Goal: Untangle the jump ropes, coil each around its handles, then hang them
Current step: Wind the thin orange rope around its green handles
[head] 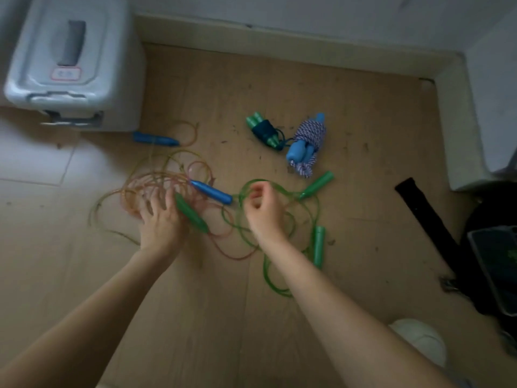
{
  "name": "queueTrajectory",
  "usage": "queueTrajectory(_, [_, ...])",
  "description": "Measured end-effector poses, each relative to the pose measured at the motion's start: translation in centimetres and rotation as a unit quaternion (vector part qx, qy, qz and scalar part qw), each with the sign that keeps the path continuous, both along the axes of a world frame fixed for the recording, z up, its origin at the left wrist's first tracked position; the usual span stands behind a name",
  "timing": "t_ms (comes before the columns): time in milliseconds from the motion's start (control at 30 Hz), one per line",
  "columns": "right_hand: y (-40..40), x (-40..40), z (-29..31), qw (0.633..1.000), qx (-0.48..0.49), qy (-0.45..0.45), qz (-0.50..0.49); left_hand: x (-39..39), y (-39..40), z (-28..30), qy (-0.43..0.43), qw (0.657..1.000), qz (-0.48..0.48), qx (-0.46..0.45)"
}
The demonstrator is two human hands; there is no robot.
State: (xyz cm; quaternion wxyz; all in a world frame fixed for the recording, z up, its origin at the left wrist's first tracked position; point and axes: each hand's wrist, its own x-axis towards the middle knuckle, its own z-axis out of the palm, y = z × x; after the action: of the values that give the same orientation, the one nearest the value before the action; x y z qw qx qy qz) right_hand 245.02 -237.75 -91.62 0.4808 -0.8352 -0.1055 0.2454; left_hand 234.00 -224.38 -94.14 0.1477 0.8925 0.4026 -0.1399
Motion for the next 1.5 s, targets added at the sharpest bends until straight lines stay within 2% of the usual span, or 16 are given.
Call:
queueTrajectory(33, [1.0,-1.0,0.0,0.994,-0.004,-0.001,0.106,-0.7,0.5,-0.4,0.019,1.0,-0.016,0.002])
queueTrajectory(100, [2.8,-2.6,-0.8,0.95,-0.089,-0.032,0.299,-2.4,1.2,-0.7,0.045,0.997,-0.063,0.008])
queueTrajectory(167, [3.7,-3.9,-2.0,0.887,-0.222,-0.098,0.393,-4.0,1.5,-0.6,0.05,0.995,-0.069,-0.044])
queueTrajectory(233, [3.7,-4.6,-2.8,0.866,-0.278,-0.161,0.384,-5.2,1.4,0.1,0.024,0.992,-0.067,-0.101])
queueTrajectory(333, [3.2,-4.0,-1.8,0.952,-0.178,-0.079,0.236,-5.9,1.6,0.8,-0.014,0.993,-0.107,-0.055])
queueTrajectory(400, [2.4,-1.7,-0.4,0.981,-0.138,-0.062,0.126,-5.9,1.7,1.6,0.028,0.991,-0.132,-0.01])
queueTrajectory(467, [1.4,1.1,1.1,0.966,-0.202,-0.09,0.131,-5.8,1.5,2.5,0.039,0.989,-0.137,0.025])
queueTrajectory(567, [-0.1,3.2,3.1,0.917,-0.32,-0.07,0.228,-5.2,1.0,6.0,-0.137,0.98,-0.12,0.084])
queueTrajectory(633, [-0.1,2.6,5.6,0.928,-0.238,-0.045,0.282,-4.0,1.1,9.3,-0.259,0.954,-0.122,0.091])
queueTrajectory(733, [1.1,1.0,11.5,0.932,-0.052,0.009,0.358,-1.8,1.2,15.9,-0.365,0.919,-0.147,0.039])
queueTrajectory(900, [1.8,0.3,23.7,0.95,0.138,-0.076,0.269,-0.4,0.2,27.7,-0.48,0.851,-0.21,0.039])
queueTrajectory(967, [0.8,0.3,28.7,0.95,0.178,-0.105,0.236,-1.0,0.1,31.7,-0.504,0.835,-0.203,0.086])
queueTrajectory(1100, [-1.9,-0.4,35.7,0.938,0.196,-0.149,0.245,-3.3,-0.3,36.0,-0.451,0.846,-0.248,0.138])
queueTrajectory(1233, [-4.5,-1.8,38.5,0.927,0.116,-0.232,0.271,-5.3,-1.7,37.7,-0.383,0.873,-0.286,0.093])
queueTrajectory(1400, [-6.7,-2.9,39.9,0.923,0.085,-0.3,0.225,-5.3,-3.4,40.2,-0.406,0.879,-0.249,-0.008])
queueTrajectory(1500, [-8.2,-3.0,39.9,0.926,0.06,-0.266,0.26,-5.2,-4.1,40.9,-0.485,0.845,-0.168,-0.149])
